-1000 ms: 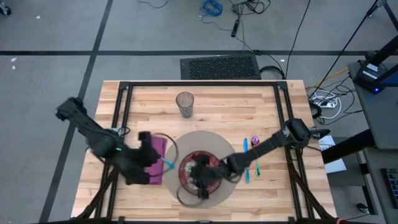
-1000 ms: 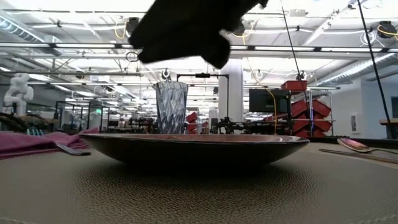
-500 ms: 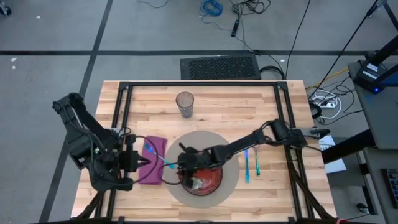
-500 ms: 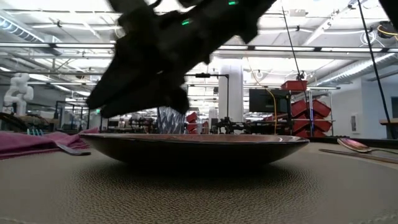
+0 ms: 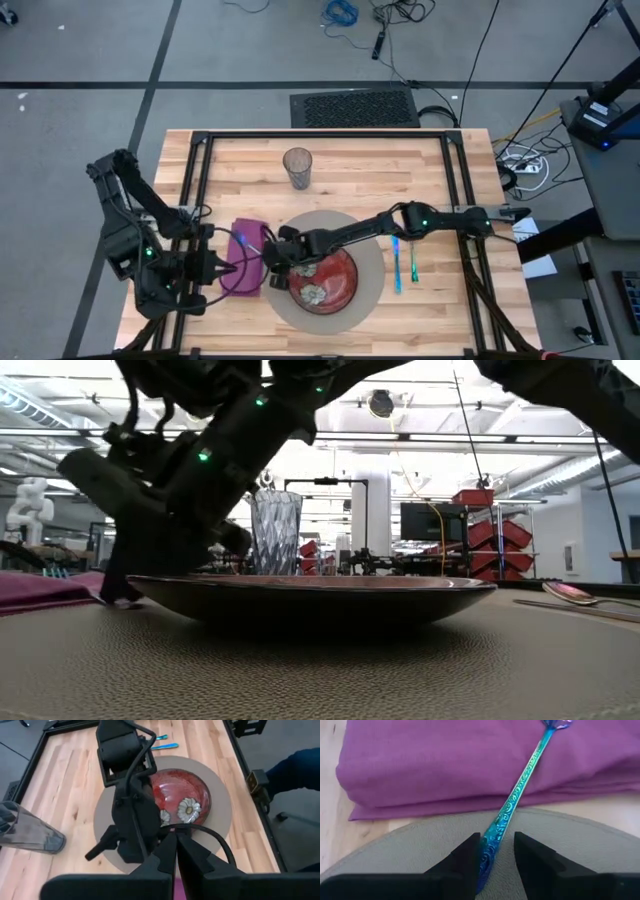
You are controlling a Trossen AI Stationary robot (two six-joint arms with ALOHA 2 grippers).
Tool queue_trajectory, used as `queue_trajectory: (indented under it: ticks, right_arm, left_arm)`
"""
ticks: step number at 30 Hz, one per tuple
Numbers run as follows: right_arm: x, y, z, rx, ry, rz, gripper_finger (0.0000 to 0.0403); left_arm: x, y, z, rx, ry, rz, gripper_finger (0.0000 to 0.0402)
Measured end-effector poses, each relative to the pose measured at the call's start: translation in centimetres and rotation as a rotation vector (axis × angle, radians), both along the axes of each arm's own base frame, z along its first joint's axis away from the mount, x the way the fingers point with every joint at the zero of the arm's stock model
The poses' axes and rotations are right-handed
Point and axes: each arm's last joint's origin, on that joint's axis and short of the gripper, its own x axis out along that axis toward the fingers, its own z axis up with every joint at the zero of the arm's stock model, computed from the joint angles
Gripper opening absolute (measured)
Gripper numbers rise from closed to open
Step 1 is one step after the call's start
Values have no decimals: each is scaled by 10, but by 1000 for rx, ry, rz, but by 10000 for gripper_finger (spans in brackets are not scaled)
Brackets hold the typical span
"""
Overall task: Set table place
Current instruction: Adjust the blue fork
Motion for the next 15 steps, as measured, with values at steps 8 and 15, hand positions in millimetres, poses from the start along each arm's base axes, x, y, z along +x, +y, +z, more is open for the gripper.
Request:
queue_trajectory:
  ticks: [8,15]
  right_arm:
    - [5,-1,-5,-35,11,3,105]
    - [-6,1,-9,-113,118,-20,105]
  left_arm:
    - [-5,-4,1,-5,-27,1,0]
    - [-6,-4,1,-1,-34,3,0]
